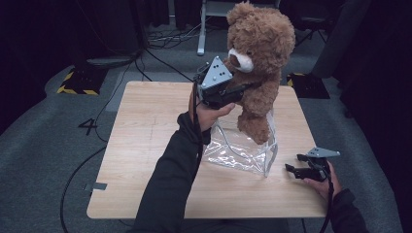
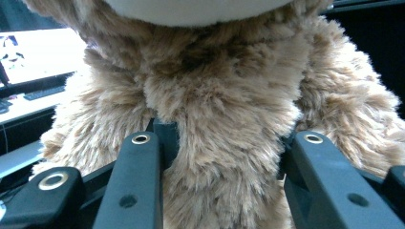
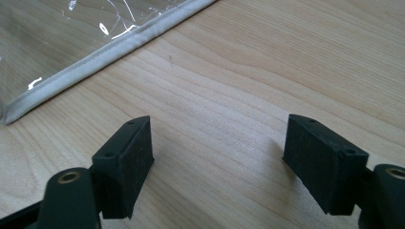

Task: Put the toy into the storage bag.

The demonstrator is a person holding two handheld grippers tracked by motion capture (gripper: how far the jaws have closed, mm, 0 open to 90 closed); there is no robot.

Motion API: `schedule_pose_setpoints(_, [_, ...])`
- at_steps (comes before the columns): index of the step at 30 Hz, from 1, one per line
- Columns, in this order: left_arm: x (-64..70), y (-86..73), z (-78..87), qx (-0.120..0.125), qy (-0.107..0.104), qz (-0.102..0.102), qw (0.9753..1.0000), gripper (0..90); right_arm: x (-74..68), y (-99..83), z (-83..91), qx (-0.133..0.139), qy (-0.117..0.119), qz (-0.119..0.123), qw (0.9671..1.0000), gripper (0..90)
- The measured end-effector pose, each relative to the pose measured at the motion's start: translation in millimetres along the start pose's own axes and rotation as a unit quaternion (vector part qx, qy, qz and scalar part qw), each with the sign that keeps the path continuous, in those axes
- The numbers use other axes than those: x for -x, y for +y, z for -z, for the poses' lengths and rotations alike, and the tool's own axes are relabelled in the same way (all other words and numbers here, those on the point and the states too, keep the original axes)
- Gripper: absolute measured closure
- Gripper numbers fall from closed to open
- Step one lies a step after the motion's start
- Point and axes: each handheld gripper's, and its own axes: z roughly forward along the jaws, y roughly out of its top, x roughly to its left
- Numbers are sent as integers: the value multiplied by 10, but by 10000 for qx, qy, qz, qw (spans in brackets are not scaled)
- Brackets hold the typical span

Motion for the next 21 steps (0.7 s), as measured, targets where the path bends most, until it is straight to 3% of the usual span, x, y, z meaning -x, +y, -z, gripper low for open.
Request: schedule_pose_setpoints(21, [-28, -279, -229, -51, -411, 261, 9988, 602, -2, 0, 0, 1, 18, 12, 10000, 251])
